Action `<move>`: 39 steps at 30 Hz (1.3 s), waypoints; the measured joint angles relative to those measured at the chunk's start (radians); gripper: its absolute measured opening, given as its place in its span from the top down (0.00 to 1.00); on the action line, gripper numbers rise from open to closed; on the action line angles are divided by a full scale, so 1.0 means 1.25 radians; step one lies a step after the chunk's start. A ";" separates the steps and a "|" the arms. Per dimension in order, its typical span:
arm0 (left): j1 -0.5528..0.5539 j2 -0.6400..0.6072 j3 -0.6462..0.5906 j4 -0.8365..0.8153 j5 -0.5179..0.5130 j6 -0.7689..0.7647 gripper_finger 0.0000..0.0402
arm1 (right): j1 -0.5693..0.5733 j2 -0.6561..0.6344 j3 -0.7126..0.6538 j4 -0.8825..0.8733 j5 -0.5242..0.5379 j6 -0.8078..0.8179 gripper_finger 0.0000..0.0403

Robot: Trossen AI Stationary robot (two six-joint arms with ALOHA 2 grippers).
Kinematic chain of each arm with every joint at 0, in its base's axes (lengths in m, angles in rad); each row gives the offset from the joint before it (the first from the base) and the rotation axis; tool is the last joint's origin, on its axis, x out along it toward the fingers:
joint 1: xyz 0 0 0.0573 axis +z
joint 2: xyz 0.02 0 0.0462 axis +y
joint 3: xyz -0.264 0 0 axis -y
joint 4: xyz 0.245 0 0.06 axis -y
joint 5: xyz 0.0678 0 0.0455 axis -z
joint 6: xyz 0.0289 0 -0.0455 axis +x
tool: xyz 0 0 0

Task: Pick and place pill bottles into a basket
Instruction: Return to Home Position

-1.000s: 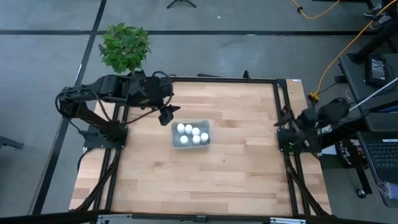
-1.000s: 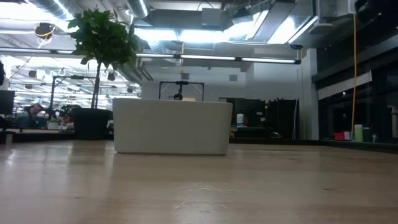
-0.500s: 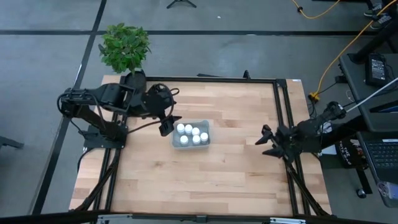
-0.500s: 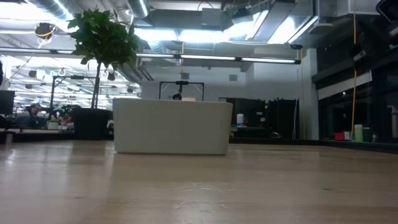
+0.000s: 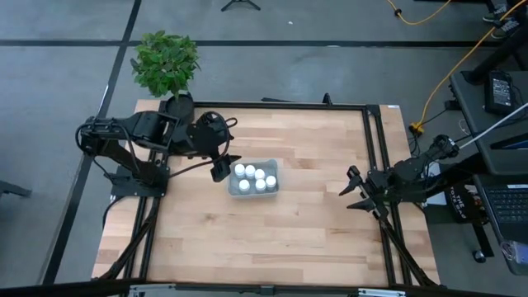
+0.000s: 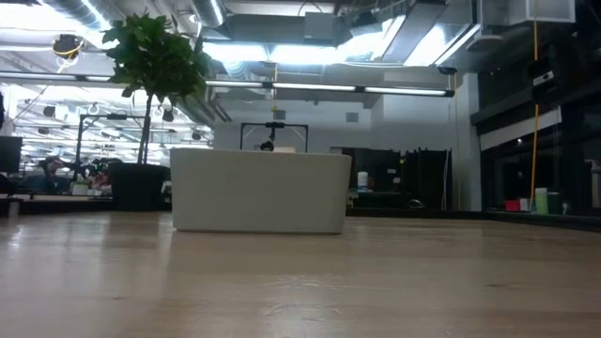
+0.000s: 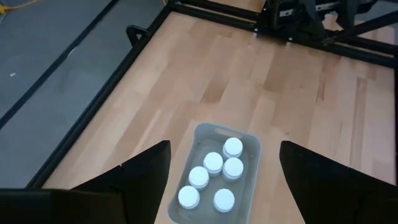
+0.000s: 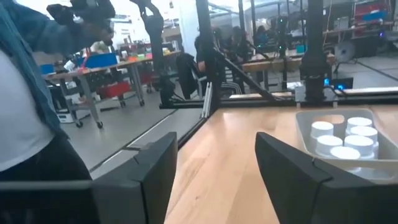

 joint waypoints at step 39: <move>-0.066 0.000 0.000 -0.035 -0.045 0.076 0.27 | -0.567 -0.001 -0.003 -0.007 0.002 0.001 0.45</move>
